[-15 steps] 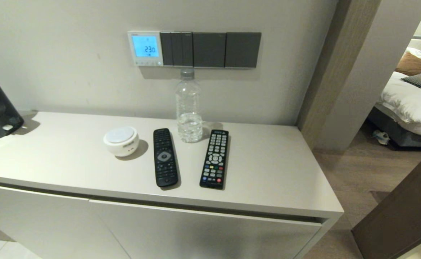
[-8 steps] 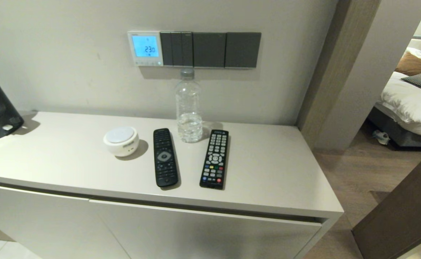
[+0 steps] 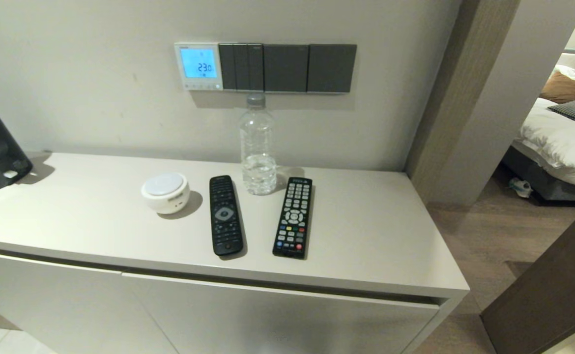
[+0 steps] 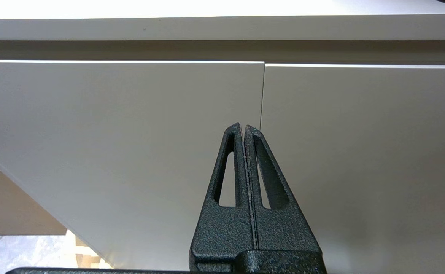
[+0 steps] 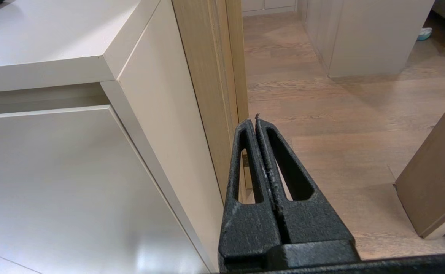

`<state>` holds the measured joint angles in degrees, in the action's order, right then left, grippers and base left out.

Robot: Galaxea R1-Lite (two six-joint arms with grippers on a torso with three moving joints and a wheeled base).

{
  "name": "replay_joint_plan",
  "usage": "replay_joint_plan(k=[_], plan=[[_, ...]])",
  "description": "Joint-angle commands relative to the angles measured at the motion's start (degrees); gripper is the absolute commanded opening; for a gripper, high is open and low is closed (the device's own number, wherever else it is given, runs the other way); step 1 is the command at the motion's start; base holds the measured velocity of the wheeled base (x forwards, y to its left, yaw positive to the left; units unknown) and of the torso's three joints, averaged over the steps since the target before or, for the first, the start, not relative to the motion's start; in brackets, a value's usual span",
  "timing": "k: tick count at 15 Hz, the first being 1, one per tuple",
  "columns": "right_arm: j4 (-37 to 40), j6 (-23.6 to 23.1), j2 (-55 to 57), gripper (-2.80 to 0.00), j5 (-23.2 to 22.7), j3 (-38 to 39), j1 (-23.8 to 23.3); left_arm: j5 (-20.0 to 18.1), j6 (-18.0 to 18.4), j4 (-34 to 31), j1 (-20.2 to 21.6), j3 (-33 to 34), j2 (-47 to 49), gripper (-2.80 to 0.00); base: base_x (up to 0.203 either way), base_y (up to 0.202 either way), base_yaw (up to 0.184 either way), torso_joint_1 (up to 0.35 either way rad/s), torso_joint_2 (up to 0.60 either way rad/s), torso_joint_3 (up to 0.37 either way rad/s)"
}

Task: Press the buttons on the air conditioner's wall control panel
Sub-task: Turn off the central air conditioner

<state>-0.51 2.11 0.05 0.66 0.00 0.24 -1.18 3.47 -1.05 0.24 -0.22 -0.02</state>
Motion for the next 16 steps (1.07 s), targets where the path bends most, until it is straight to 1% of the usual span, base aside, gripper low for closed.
replay_joint_plan(k=[1, 8, 9, 11, 13, 16], plan=[[0.0, 0.0, 0.0, -2.8, 0.0, 0.1, 0.0, 0.0, 0.0, -0.1, 0.1, 0.0, 0.0, -2.8, 0.0, 0.0, 0.0, 0.0, 0.0, 0.0], [0.0, 0.0, 0.0, -2.8, 0.0, 0.1, 0.0, -0.1, 0.3, -0.7, 0.1, -1.3, 0.0, -2.8, 0.0, 0.0, 0.0, 0.0, 0.0, 0.0], [0.0, 0.0, 0.0, -2.8, 0.0, 0.1, 0.0, -0.9, 0.2, -1.1, 0.1, -3.7, 0.6, -2.8, 0.0, 0.0, 0.0, 0.0, 0.0, 0.0], [0.0, 0.0, 0.0, -2.8, 0.0, 0.1, 0.0, -2.2, 0.1, -3.0, 0.1, -10.7, 5.6, -2.8, 0.0, 0.0, 0.0, 0.0, 0.0, 0.0], [0.0, 0.0, 0.0, -2.8, 0.0, 0.1, 0.0, -3.3, 0.0, -3.5, 0.1, -17.8, 13.4, -2.8, 0.0, 0.0, 0.0, 0.0, 0.0, 0.0], [0.0, 0.0, 0.0, -2.8, 0.0, 0.1, 0.0, -6.6, -0.1, -2.0, 0.0, -27.9, 26.2, -2.8, 0.0, 0.0, 0.0, 0.0, 0.0, 0.0]])
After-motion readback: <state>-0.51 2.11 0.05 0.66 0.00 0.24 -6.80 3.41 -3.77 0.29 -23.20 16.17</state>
